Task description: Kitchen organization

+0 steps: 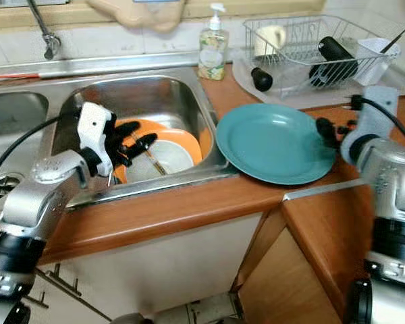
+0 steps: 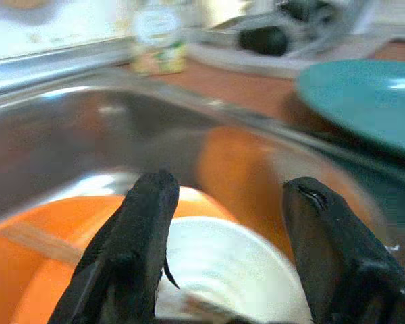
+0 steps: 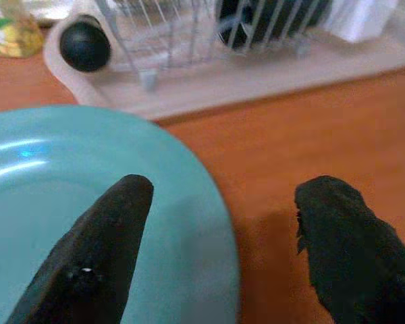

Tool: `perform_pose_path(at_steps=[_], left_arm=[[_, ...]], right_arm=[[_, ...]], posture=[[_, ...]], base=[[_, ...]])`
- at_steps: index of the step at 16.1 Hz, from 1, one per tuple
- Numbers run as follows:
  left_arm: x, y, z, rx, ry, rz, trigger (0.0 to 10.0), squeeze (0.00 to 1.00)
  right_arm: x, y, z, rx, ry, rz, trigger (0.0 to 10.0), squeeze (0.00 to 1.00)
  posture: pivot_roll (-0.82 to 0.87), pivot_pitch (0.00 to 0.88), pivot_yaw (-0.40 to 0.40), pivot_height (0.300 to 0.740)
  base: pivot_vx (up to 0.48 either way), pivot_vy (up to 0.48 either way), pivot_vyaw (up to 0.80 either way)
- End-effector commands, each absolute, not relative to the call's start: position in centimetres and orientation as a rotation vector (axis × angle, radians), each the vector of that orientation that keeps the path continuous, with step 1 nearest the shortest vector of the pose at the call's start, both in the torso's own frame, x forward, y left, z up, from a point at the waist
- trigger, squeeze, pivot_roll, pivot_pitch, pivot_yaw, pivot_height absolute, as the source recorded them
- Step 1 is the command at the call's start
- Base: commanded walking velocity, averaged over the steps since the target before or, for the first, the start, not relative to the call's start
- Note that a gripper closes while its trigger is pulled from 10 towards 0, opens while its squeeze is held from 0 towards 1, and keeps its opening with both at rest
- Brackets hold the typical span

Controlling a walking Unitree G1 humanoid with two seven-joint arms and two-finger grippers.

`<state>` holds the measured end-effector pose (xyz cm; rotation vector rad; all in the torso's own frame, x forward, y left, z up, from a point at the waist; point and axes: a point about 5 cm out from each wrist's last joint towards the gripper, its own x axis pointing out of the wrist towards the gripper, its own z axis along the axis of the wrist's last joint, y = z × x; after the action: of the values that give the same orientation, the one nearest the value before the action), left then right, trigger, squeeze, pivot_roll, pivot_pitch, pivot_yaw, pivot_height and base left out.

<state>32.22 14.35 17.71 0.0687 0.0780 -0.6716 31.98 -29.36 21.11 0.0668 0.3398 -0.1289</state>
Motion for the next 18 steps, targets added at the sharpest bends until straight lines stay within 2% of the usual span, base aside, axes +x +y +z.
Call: perform_pose_path(at_steps=[1,2,4,5,6,7,8,18], left_arm=[[31.3,13.9,18.3,0.062,0.066,-0.748,10.0,0.00],[30.7,13.7,18.2,0.058,0.066,-0.790,10.0,0.00],[30.3,13.5,18.1,0.049,0.071,-0.818,10.0,0.00],[29.7,13.4,18.1,0.036,0.076,-0.847,10.0,0.00],[29.4,13.4,18.1,0.029,0.079,-0.857,10.0,0.00],[29.0,13.4,18.2,0.017,0.083,-0.866,10.0,0.00],[28.9,13.4,18.2,0.006,0.082,-0.866,10.0,0.00],[28.7,13.5,18.2,-0.024,0.087,-0.855,10.0,0.00]], right_arm=[[31.8,-30.4,21.2,0.110,0.374,-0.149,10.0,1.00],[31.6,-30.9,20.9,0.162,0.387,-0.150,10.0,0.89],[31.5,-31.1,20.6,0.204,0.408,-0.141,10.0,0.08],[31.4,-30.8,19.9,0.295,0.439,-0.093,10.0,0.00],[31.4,-30.5,19.4,0.345,0.456,-0.061,8.3,0.00],[31.3,-30.1,18.7,0.401,0.477,-0.024,3.0,0.00],[31.3,-29.7,18.4,0.430,0.481,-0.001,0.0,0.00],[31.5,-27.4,19.0,0.572,0.458,0.132,0.0,0.00]], posture=[[-0.08,0.000,0.005,0.740],[-0.08,0.000,0.002,0.740],[-0.08,0.000,0.002,0.740],[-0.08,0.000,-0.001,0.740],[-0.08,0.000,-0.004,0.740],[-0.08,0.000,-0.005,0.740],[-0.07,0.000,-0.005,0.740],[-0.07,0.000,-0.011,0.740]], base=[[0.000,0.000,0.00],[0.000,0.000,0.00],[0.000,0.000,0.00],[0.000,0.000,0.00],[0.000,0.000,0.00],[0.000,0.000,0.00],[0.000,0.000,0.00],[0.000,0.000,0.00]])
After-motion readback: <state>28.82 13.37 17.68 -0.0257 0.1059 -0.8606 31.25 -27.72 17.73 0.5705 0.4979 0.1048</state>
